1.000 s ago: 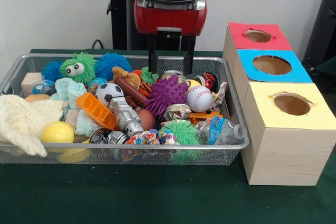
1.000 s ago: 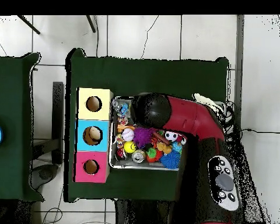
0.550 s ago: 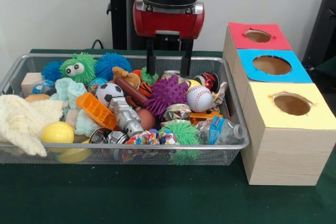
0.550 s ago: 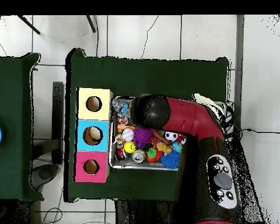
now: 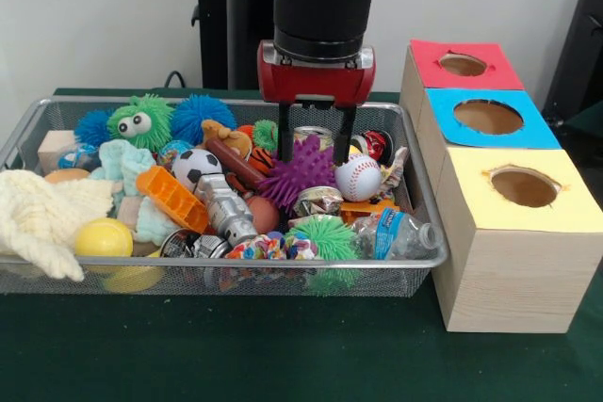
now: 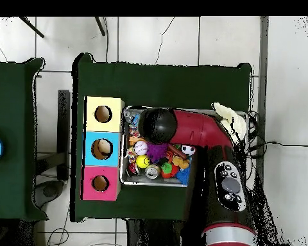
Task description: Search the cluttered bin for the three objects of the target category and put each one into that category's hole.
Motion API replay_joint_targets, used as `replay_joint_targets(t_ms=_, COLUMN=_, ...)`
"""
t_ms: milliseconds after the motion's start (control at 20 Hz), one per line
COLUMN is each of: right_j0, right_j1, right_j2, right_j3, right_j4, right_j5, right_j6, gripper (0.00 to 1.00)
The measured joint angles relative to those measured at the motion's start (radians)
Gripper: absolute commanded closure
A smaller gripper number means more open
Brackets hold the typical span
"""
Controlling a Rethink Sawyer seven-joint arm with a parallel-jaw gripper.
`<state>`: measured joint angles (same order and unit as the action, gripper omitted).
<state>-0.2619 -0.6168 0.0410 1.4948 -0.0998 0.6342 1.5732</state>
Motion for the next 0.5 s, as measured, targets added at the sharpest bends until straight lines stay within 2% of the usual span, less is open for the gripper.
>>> replay_joint_targets(t_ms=500, right_j0=0.0, right_j1=0.021, right_j2=0.0, right_j3=-0.001, right_j4=-0.002, right_j5=0.0, right_j6=0.0, gripper=0.0)
